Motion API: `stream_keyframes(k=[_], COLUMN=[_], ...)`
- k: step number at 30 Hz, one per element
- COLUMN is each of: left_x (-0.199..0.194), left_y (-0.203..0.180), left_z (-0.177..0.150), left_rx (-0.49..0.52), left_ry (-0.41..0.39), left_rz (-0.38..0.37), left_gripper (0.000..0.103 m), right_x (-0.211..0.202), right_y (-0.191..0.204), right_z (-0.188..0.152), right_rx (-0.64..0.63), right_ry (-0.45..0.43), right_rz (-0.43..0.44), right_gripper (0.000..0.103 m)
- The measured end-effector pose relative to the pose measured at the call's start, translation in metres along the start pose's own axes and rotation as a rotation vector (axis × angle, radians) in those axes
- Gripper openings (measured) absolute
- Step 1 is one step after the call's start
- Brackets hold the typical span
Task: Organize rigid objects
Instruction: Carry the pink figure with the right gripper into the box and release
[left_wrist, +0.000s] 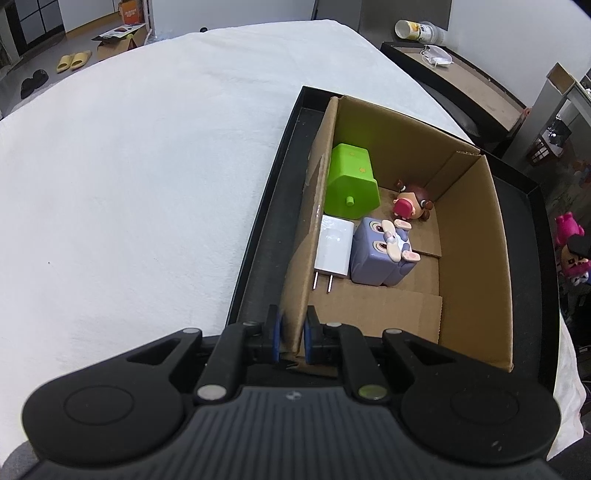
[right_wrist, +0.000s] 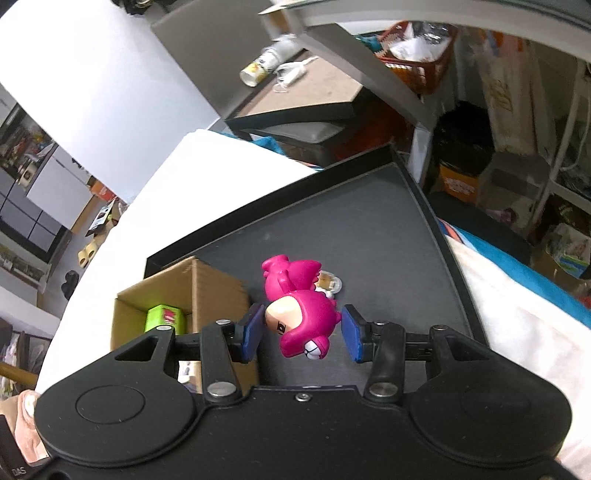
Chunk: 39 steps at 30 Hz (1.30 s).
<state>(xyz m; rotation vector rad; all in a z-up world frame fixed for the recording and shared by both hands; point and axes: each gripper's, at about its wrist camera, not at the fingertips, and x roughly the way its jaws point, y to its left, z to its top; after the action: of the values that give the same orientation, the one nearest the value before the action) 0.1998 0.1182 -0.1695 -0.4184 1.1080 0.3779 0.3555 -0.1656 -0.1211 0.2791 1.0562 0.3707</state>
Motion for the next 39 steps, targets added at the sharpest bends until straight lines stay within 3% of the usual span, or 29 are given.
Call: stream_keyframes(k=[24, 39], left_x=[0.001, 0.001], left_y=[0.011, 0.018], left_z=[0.000, 0.002], left_rx=[-0.028, -0.028], left_ry=[0.002, 0.009], left_rz=[-0.063, -0.097], left_gripper=[0.012, 0.013], right_x=[0.012, 0.028], right_y=[0.092, 0.120], right_z=[-0.008, -0.019], right_rx=[-0.118, -0.128], right_ry=[0.048, 0.062], right_rz=[0.046, 0.037], right_gripper=[0.045, 0.047])
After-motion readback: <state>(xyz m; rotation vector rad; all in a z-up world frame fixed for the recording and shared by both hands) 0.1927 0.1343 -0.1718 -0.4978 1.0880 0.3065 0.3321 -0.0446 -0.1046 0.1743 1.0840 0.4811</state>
